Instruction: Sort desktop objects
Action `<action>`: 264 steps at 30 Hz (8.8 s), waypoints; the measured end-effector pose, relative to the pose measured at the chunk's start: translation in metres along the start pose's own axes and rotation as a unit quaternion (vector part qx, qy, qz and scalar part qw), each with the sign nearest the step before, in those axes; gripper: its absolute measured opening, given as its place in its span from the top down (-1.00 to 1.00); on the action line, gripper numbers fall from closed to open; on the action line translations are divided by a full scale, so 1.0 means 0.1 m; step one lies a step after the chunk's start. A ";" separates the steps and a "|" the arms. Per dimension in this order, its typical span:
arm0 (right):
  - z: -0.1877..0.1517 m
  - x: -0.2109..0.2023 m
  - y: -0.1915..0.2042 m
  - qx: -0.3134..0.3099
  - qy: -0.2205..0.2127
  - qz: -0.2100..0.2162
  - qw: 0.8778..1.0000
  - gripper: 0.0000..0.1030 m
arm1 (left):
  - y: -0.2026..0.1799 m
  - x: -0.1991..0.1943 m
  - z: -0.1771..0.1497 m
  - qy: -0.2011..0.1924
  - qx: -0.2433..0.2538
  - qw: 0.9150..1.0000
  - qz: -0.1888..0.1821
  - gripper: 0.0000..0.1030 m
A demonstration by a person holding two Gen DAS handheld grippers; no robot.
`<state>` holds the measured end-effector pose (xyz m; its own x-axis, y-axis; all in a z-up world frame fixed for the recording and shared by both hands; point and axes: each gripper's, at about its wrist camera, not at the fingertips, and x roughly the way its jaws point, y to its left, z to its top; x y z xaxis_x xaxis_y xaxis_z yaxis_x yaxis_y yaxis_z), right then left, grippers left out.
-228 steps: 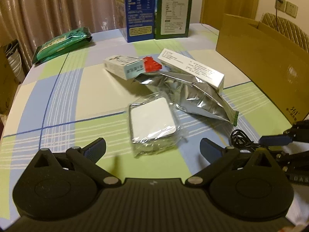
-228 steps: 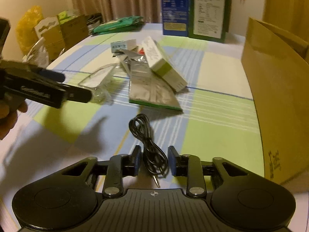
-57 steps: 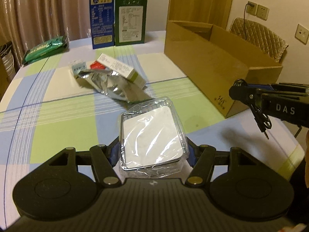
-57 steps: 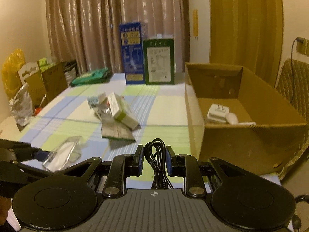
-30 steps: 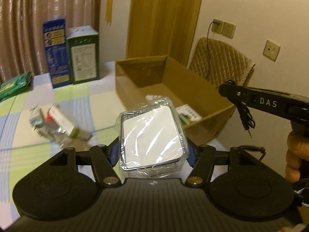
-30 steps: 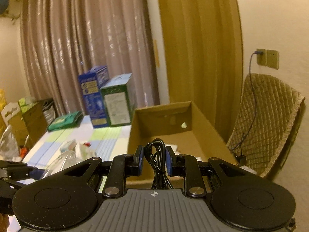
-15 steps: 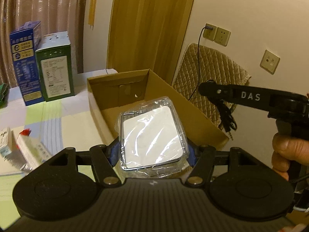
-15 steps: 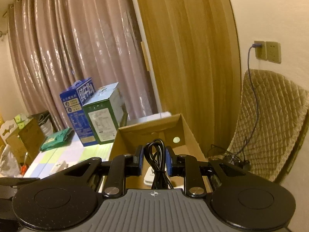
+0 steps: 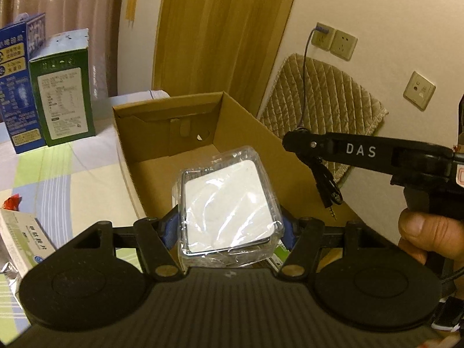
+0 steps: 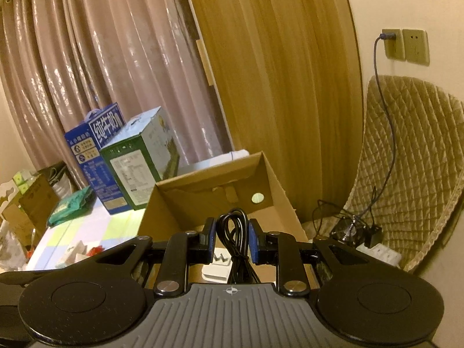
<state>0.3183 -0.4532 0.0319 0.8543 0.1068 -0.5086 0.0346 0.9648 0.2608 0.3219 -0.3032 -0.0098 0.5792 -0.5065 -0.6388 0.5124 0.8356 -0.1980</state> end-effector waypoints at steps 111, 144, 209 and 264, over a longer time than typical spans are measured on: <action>-1.31 2.10 2.33 -0.191 0.171 0.058 0.965 -0.40 | 2.86 -1.06 -1.29 -0.004 -0.120 0.975 0.188 -0.97; -2.06 1.12 2.38 -0.275 0.157 0.046 0.947 -0.41 | 2.75 -0.64 -1.34 0.066 -0.143 0.983 0.096 0.12; -2.51 0.08 1.86 -0.187 0.178 0.022 0.966 -0.33 | 1.75 -0.91 -1.77 0.184 -0.025 0.978 0.096 0.23; -1.65 -1.42 1.03 -0.077 0.057 -0.064 0.993 -0.32 | 0.25 -1.62 -1.26 0.079 0.003 0.997 0.019 0.27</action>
<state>0.1151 -0.3290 -0.0050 0.7839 -0.0019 -0.6209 0.0523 0.9966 0.0630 0.1609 -0.1739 -0.0053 0.4920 -0.4344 -0.7545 0.4959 0.8521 -0.1672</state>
